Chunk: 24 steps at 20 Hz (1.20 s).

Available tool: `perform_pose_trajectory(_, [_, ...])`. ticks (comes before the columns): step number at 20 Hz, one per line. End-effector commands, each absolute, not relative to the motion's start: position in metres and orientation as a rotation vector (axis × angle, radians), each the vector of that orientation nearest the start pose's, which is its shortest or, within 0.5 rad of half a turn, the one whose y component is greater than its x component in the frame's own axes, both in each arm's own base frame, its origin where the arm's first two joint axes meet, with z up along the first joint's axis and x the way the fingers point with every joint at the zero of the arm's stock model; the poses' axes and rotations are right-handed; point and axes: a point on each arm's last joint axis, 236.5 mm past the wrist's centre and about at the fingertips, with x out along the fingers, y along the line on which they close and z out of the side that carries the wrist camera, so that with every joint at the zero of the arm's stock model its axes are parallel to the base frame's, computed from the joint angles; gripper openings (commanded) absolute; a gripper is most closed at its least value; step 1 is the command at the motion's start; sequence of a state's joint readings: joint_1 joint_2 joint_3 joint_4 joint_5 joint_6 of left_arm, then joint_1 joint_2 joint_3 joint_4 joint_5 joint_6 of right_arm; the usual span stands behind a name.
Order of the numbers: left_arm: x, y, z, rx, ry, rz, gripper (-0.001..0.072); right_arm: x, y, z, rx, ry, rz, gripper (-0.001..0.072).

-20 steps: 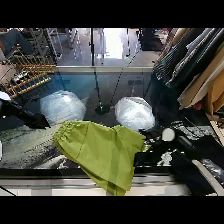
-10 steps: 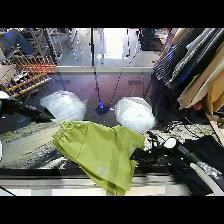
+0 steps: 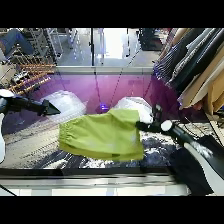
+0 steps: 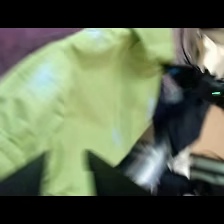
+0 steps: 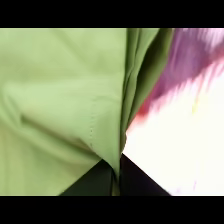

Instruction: Fold the clothes and pants, and hang the long-sleeved shirts on hangers.

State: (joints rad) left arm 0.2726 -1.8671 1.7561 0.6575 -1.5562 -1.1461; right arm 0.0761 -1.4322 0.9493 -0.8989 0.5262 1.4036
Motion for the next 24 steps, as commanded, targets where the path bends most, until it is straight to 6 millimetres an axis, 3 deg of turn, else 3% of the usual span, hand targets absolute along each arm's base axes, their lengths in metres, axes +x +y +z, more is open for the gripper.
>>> perform_pose_trajectory(1, [0.509, -0.076, 0.027, -0.573, 1.154, -0.674, 0.0471, 0.528, 0.082, -0.023, 0.498, 0.834, 0.124, 0.0322])
perform_pose_trajectory(2, [0.503, -0.078, 0.023, -0.573, 1.200, -0.657, 0.0482, 0.531, 0.077, -0.021, 0.513, 0.847, 0.125, 0.0430])
perform_pose_trajectory(3, [0.490, -0.075, 0.014, -0.575, 1.281, -0.618, 0.0481, 0.527, 0.069, -0.018, 0.539, 0.867, 0.117, 0.0427])
perform_pose_trajectory(5, [0.464, -0.061, -0.004, -0.561, 1.436, -0.526, 0.0395, 0.503, 0.048, -0.015, 0.577, 0.944, 0.110, 0.0427])
perform_pose_trajectory(6, [0.456, -0.058, -0.006, -0.564, 1.451, -0.504, 0.0344, 0.485, 0.040, -0.016, 0.577, 0.989, 0.118, 0.0427])
perform_pose_trajectory(9, [0.431, -0.061, -0.005, -0.608, 1.419, -0.429, 0.0353, 0.412, 0.024, -0.030, 0.609, 1.113, 0.119, 0.0434])
perform_pose_trajectory(10, [0.417, -0.067, -0.006, -0.626, 1.416, -0.402, 0.0429, 0.383, 0.030, -0.038, 0.627, 1.176, 0.144, 0.0479])
perform_pose_trajectory(11, [0.401, -0.073, -0.008, -0.629, 1.419, -0.393, 0.0563, 0.358, 0.038, -0.045, 0.666, 1.233, 0.166, 0.0554])
perform_pose_trajectory(12, [0.385, -0.080, -0.010, -0.630, 1.423, -0.387, 0.0610, 0.342, 0.048, -0.050, 0.702, 1.270, 0.191, 0.0576])
perform_pose_trajectory(13, [0.371, -0.086, -0.011, -0.630, 1.422, -0.383, 0.0609, 0.332, 0.056, -0.053, 0.742, 1.295, 0.208, 0.0576])
perform_pose_trajectory(17, [0.338, -0.105, -0.016, -0.612, 1.375, -0.356, 0.0609, 0.340, 0.070, -0.048, 0.861, 1.250, 0.225, 0.0564])
perform_pose_trajectory(20, [0.324, -0.123, -0.037, -0.632, 1.420, -0.327, 0.0609, 0.339, 0.077, -0.050, 0.884, 1.267, 0.234, 0.0511])
perform_pose_trajectory(24, [0.342, -0.138, -0.052, -0.639, 1.360, -0.269, 0.0602, 0.346, 0.092, -0.069, 0.870, 1.286, 0.234, 0.0512])
